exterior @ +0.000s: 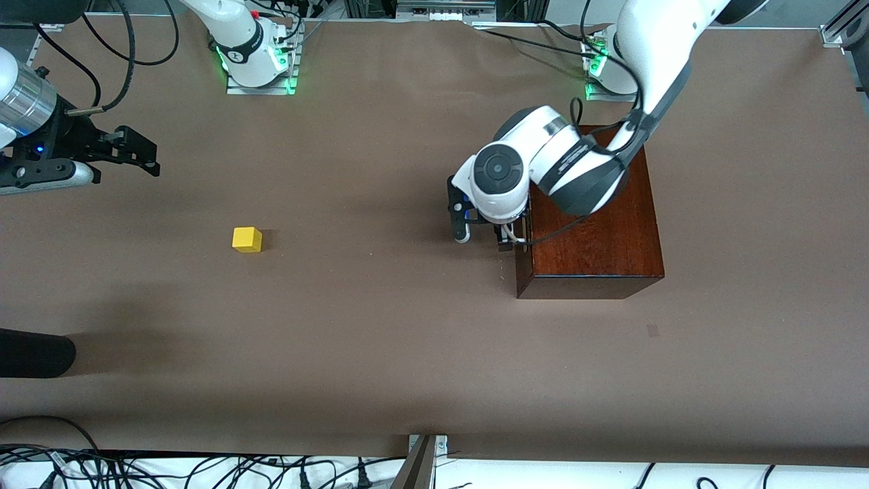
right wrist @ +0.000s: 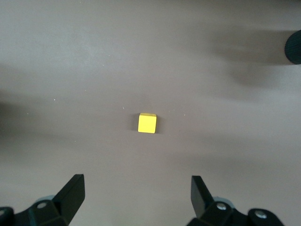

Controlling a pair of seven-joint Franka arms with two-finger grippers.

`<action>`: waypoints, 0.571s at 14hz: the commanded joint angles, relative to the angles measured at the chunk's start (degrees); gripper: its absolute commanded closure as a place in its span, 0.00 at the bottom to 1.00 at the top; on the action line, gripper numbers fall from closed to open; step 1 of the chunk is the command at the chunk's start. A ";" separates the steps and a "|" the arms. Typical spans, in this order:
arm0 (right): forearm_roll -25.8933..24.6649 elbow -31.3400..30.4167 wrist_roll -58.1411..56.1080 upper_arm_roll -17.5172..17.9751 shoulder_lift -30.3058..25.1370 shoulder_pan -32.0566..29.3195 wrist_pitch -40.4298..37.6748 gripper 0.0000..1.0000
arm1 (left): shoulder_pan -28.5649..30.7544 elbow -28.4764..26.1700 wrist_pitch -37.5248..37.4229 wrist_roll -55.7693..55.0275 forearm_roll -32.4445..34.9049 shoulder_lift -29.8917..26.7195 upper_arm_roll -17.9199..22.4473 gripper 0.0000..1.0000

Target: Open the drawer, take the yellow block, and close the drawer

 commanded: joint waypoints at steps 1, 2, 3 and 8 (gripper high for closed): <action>0.50 1.63 -0.95 -0.50 0.48 -0.14 -2.28 0.00 | 5.74 4.17 -6.49 -0.93 -4.45 -5.10 -0.18 0.00; 0.32 1.63 -0.86 -0.41 0.48 -0.14 -2.20 0.00 | 7.33 6.71 -9.39 -4.16 -6.37 -5.63 -0.10 0.00; 0.14 1.63 -0.69 -0.33 0.57 -0.14 -2.20 0.00 | 8.91 9.26 -12.47 -6.80 -7.17 -5.72 -0.01 0.00; -0.74 1.63 -0.51 -0.06 0.83 -0.05 -1.67 0.00 | 13.23 11.32 -21.28 -11.66 -6.92 -10.54 4.79 0.00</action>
